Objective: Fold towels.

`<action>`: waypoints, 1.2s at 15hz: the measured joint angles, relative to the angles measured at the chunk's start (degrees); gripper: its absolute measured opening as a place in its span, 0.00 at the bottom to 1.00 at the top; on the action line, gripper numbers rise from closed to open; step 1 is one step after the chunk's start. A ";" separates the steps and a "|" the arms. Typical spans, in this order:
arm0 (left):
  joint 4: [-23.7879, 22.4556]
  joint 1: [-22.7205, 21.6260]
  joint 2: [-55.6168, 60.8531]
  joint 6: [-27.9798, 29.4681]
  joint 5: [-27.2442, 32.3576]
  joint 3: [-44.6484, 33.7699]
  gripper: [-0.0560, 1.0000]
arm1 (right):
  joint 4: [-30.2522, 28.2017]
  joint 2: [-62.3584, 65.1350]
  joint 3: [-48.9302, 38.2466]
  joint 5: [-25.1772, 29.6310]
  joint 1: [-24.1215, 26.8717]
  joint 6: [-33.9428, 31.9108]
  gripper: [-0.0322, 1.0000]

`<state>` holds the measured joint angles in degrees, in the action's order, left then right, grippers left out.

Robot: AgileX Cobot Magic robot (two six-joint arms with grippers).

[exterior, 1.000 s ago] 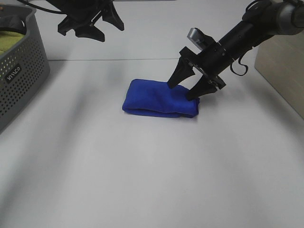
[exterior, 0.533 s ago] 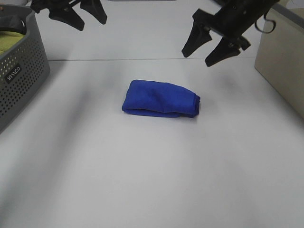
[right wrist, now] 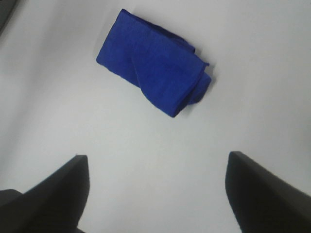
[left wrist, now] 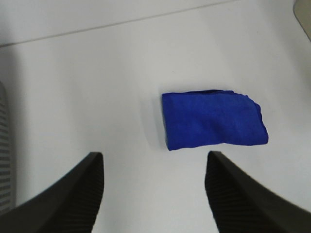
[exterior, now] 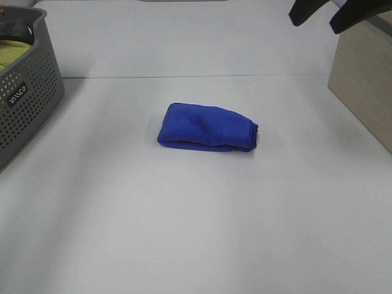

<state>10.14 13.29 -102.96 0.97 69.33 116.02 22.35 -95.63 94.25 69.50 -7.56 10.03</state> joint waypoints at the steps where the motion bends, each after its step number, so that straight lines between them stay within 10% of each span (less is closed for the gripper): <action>1: -1.78 0.00 3.04 0.74 0.00 -2.01 0.61 | -0.74 4.01 -4.01 0.00 0.00 0.00 0.76; 9: -6.82 0.00 38.50 1.72 0.23 -47.78 0.61 | -5.10 41.25 -40.97 0.11 0.00 0.00 0.76; 18: -6.65 0.00 75.80 -0.23 0.57 -76.89 0.61 | -14.09 71.51 -60.96 0.29 0.00 -0.40 0.76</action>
<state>3.50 13.29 -27.16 0.74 69.90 39.13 8.25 -24.12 33.29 69.79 -7.56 9.63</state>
